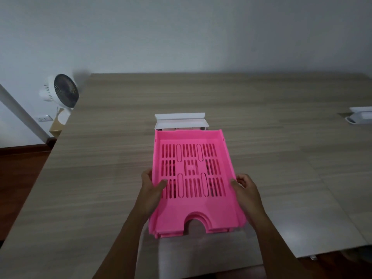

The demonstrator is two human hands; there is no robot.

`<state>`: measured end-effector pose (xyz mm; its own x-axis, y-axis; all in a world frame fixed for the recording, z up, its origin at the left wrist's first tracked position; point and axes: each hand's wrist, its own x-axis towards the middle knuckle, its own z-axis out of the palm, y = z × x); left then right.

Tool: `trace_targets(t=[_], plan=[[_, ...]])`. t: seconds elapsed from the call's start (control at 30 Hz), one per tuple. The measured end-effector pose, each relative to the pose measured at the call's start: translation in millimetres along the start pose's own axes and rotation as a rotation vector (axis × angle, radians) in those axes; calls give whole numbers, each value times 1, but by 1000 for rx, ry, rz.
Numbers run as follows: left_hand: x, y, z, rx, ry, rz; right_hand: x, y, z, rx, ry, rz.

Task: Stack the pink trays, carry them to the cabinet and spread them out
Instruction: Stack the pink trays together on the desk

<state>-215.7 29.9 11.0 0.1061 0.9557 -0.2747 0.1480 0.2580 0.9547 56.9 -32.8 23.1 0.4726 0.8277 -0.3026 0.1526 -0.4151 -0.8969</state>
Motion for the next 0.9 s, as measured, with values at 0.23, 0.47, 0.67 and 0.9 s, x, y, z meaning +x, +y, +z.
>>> trace_targets(t=[0.23, 0.47, 0.67, 0.9], plan=[[12, 9, -16, 105, -42, 1, 8, 1, -7, 92, 6, 58], [11, -9, -24, 176, 60, 39, -1, 3, -2, 106, 18, 56], [29, -11, -22, -44, -165, -181, 2, -4, -4, 246, -1, 115], [33, -16, -17, -361, -399, -238, 25, 9, -10, 474, -362, 323]])
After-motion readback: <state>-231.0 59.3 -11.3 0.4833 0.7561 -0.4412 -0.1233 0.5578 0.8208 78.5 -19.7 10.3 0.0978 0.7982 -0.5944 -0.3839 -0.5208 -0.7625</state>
